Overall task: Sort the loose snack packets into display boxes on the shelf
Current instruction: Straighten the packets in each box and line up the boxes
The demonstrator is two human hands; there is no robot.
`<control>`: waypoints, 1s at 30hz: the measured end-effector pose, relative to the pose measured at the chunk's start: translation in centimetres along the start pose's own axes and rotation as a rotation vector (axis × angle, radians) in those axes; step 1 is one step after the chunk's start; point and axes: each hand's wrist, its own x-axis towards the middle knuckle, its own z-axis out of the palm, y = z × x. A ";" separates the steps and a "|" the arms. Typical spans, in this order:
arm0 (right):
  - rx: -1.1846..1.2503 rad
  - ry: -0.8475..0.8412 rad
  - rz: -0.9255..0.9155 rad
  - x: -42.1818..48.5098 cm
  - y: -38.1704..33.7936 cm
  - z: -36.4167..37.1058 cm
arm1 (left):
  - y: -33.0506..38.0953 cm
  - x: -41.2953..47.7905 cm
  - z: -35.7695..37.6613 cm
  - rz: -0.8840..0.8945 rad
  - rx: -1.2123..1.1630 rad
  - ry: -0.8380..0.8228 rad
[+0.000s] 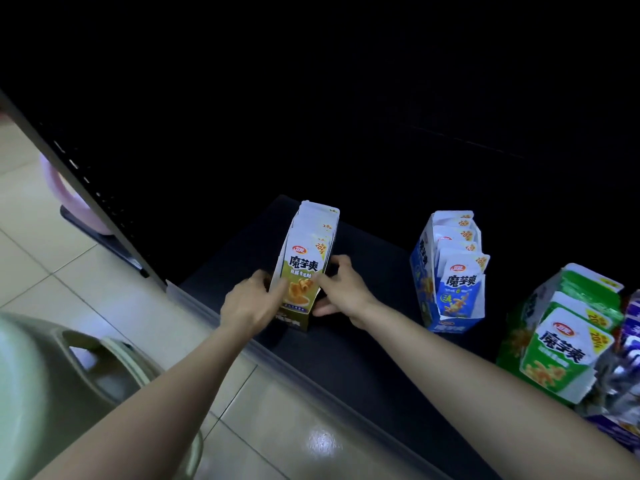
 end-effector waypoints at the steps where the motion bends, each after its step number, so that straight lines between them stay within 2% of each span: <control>1: 0.028 -0.002 -0.007 0.2 0.0 0.1 | 0.0 -0.1 -0.3 -0.103 -0.034 -0.059; 3: 0.058 0.031 -0.033 1.0 0.0 0.5 | 0.2 0.1 -0.8 -0.273 -0.217 -0.173; 5: 0.105 0.076 -0.053 2.0 -0.5 1.0 | 0.4 1.1 -1.0 -0.344 -0.505 -0.195; 8: 0.151 0.112 -0.075 4.3 -1.6 1.9 | 0.5 2.9 -0.7 -0.295 -0.791 -0.121; 14: 0.159 0.170 -0.128 9.6 -3.3 2.9 | 0.7 6.4 0.1 -0.252 -1.050 0.025; 18: 0.173 0.116 -0.149 12.2 -4.2 3.5 | 1.1 8.2 0.3 -0.175 -1.110 0.062; 22: 0.165 -0.020 -0.138 13.5 -5.5 3.4 | 1.2 9.4 0.2 -0.105 -1.095 0.028; 26: 0.193 -0.109 -0.133 14.6 -6.2 3.5 | 1.0 10.6 0.1 -0.076 -1.084 -0.007; 30: 0.230 -0.159 -0.114 15.6 -6.2 3.9 | 1.1 11.4 0.3 -0.070 -1.077 0.026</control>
